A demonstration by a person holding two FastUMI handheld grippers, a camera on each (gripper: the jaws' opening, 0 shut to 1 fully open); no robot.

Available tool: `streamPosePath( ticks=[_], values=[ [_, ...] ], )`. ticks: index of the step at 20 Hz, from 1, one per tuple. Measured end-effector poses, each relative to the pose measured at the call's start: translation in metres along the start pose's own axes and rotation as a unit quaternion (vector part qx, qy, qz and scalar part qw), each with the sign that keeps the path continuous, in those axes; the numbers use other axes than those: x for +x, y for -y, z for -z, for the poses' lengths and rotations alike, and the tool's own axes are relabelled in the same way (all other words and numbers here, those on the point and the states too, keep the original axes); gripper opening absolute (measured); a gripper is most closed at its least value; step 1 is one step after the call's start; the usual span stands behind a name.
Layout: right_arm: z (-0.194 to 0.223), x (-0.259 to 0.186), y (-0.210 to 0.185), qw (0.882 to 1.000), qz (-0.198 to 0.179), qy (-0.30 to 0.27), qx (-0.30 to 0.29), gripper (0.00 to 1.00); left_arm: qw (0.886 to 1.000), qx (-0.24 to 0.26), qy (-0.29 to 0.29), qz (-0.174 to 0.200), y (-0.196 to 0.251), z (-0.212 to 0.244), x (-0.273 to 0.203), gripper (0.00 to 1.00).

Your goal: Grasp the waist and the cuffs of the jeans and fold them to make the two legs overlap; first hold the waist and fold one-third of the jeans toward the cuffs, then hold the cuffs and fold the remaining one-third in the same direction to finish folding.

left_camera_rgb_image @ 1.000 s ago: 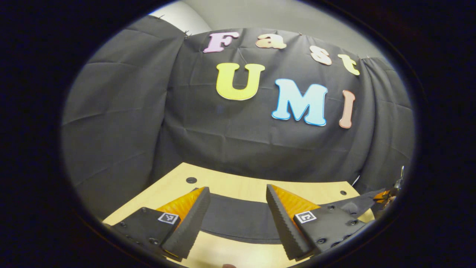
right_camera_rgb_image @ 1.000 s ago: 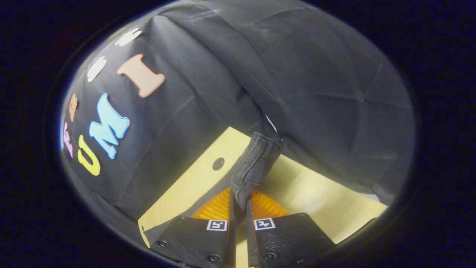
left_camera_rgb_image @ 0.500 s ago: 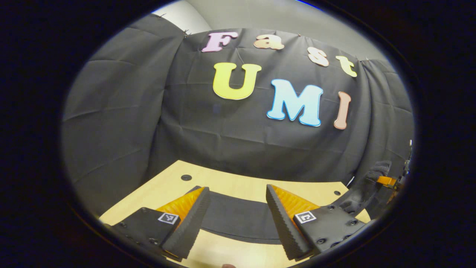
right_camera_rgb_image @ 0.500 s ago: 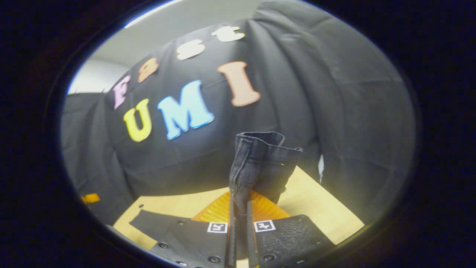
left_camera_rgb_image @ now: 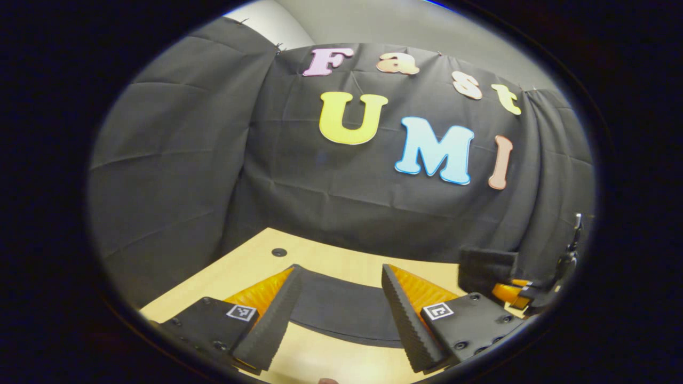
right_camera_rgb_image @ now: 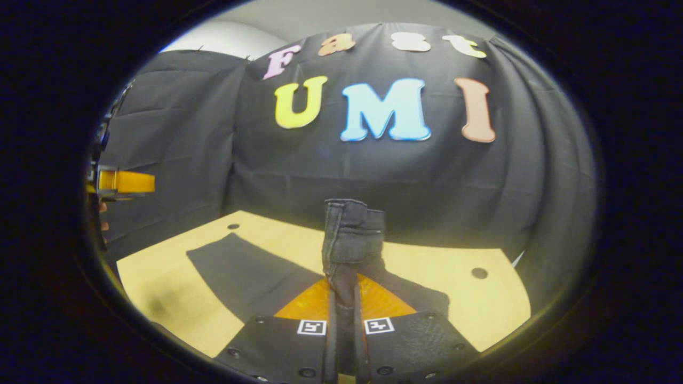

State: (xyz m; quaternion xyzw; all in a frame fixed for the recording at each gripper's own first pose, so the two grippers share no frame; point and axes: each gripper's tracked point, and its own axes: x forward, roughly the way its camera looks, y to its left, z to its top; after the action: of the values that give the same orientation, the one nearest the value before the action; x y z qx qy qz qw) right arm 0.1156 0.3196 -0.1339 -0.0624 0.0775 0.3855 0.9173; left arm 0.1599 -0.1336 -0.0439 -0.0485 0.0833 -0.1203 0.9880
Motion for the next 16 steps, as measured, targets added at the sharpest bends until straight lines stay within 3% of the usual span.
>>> streamPosePath(
  ticks=[1,2,7,9,11,14,16],
  values=[
    [0.013,0.007,-0.011,1.0,-0.005,-0.013,-0.006,0.06,1.0,-0.002,-0.001,-0.002,-0.005,0.002,-0.001,0.97],
    [0.023,0.017,-0.02,1.0,-0.011,-0.02,-0.015,0.11,1.0,-0.003,-0.003,-0.005,-0.008,0.004,-0.003,0.98],
    [0.075,0.036,-0.058,0.996,-0.038,-0.072,-0.046,0.13,1.0,-0.017,-0.016,-0.018,-0.026,0.02,-0.007,0.97],
    [0.086,0.043,-0.056,0.994,-0.037,-0.09,-0.041,0.25,0.999,-0.019,-0.021,-0.023,-0.032,0.027,-0.007,0.97],
    [0.085,0.036,-0.058,0.994,-0.034,-0.092,-0.044,0.29,0.999,-0.024,-0.026,-0.026,-0.036,0.033,-0.006,0.98],
    [0.085,0.018,-0.058,0.993,-0.041,-0.105,-0.045,0.59,0.998,-0.047,-0.039,-0.031,-0.046,0.044,0.0,0.97],
    [0.066,0.005,-0.054,0.995,-0.034,-0.077,-0.048,0.83,0.995,-0.074,-0.055,-0.039,-0.058,0.056,0.01,0.98]
  ],
)
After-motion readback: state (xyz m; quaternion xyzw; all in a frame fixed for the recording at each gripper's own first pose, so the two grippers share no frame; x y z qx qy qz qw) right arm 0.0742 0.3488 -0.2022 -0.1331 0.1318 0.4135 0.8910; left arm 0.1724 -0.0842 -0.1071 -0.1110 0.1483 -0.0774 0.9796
